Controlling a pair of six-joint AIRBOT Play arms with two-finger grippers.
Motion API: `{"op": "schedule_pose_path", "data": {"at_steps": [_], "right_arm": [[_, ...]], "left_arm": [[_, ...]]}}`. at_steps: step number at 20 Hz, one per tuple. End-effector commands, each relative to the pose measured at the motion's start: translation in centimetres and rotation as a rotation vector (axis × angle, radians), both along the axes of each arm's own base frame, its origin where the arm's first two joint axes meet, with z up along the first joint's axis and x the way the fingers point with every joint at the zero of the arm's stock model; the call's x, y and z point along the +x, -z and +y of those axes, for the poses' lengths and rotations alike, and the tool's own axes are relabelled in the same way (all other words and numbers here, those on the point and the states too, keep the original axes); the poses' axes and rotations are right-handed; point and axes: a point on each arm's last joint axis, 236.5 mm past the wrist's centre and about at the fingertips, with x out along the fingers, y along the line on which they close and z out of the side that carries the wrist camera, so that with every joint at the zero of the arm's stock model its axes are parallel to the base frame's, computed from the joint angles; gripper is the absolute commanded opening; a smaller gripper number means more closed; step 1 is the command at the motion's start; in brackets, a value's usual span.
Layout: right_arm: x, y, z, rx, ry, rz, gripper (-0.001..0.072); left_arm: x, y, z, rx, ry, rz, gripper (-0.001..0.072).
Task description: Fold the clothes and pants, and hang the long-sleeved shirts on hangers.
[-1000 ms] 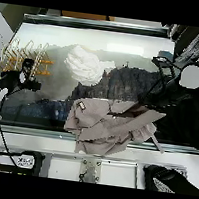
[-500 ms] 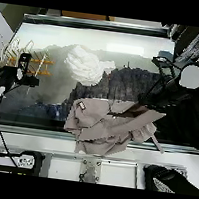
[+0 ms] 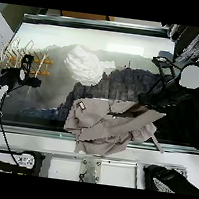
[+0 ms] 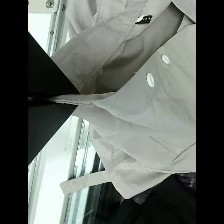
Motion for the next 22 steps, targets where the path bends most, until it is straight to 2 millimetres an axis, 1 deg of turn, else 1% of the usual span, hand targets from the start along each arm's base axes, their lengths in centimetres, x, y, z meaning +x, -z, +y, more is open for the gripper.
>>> {"op": "schedule_pose_path", "data": {"at_steps": [1,5,8,13,20,21,22], "right_arm": [[0.0,0.0,0.0,0.000,0.000,0.001,0.0015],[0.0,0.0,0.0,0.000,0.000,0.001,0.0015],[0.0,0.0,0.0,0.000,0.000,0.001,0.0015],[0.0,0.0,0.0,0.000,0.000,0.001,0.0015],[0.0,0.0,0.0,0.000,0.000,0.001,0.0015],[0.0,0.0,0.0,0.000,0.000,0.001,0.0015],[0.0,0.0,0.0,0.000,0.000,0.001,0.0015]], "left_arm": [[1.1,0.0,0.1,0.007,0.014,-0.044,0.0388],[1.3,0.1,0.5,0.037,0.033,-0.044,0.0387],[0.9,1.2,0.9,0.041,0.028,-0.013,0.0388],[0.6,2.8,0.9,0.033,0.029,0.016,0.0387],[0.7,3.0,0.9,0.032,0.029,0.015,0.0383],[0.7,3.0,0.9,0.031,0.025,0.015,0.0266],[0.7,3.0,0.9,0.030,0.023,0.014,0.0133]]}}
